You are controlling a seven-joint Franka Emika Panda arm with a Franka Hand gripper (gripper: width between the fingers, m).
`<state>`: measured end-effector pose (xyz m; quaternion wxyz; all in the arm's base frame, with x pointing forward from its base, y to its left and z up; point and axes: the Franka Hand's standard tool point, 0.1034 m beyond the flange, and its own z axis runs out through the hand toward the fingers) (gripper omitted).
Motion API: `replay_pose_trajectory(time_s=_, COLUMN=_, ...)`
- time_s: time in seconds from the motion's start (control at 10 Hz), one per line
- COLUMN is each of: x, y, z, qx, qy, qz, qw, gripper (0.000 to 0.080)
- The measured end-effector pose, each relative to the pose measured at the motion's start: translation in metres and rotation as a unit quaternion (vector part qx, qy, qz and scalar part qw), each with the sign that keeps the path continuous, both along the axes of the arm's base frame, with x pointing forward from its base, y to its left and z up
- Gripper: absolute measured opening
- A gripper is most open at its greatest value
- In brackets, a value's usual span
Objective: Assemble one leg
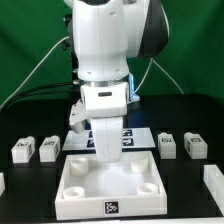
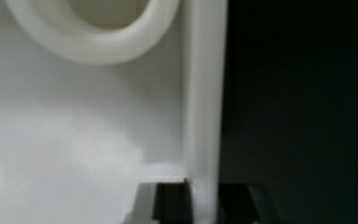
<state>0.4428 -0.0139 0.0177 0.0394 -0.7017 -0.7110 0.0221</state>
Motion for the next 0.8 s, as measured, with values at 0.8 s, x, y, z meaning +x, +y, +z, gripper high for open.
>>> replay_pose_trajectory(time_s=0.8, x=0.012, y=0.02, z=0.003, qx=0.004, qy=-0.006, qz=-0.006, qw=1.0, gripper=0.0057)
